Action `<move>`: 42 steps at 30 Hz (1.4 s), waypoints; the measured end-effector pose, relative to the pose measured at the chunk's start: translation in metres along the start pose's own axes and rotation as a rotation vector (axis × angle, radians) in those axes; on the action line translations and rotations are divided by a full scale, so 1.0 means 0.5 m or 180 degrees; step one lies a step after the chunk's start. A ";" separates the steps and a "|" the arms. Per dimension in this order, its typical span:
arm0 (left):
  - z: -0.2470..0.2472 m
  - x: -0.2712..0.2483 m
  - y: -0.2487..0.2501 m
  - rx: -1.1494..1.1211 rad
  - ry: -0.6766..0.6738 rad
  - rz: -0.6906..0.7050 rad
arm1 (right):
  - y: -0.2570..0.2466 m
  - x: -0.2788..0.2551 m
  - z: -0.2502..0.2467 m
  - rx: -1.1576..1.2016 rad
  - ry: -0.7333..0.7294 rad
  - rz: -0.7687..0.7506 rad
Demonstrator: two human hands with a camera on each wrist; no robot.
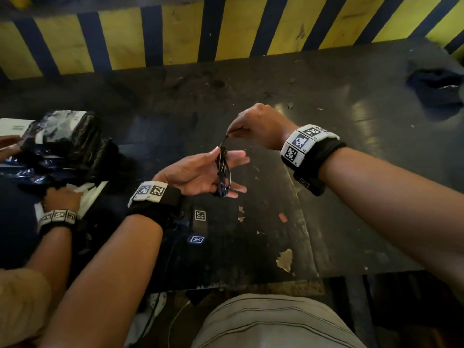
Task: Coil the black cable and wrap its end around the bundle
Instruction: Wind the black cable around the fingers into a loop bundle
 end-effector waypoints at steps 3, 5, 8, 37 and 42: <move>0.022 -0.005 0.033 0.0000 -0.0197 0.0119 | 0.021 -0.017 0.022 0.0173 0.0030 0.0164; 0.041 -0.007 0.065 0.0004 -0.0320 0.0251 | 0.039 -0.030 0.045 0.0226 0.0008 0.0331; 0.070 -0.002 0.118 0.0098 -0.0385 0.0405 | 0.070 -0.064 0.081 0.0600 0.0128 0.0657; -0.054 0.109 0.046 0.0620 0.0810 -0.0119 | -0.039 -0.176 0.064 -0.0121 0.0208 -0.0155; -0.066 0.102 0.014 0.0501 0.1036 -0.0336 | -0.049 -0.129 0.058 -0.1260 -0.0106 -0.0364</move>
Point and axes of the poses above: each hand's wrist, its own x-axis towards the middle knuckle, its own z-axis out of the palm, y = z × x, the point moved 7 cm from there along x, towards the middle knuckle, and after that the axes turned 7 degrees about y, right-handed, at the moved point
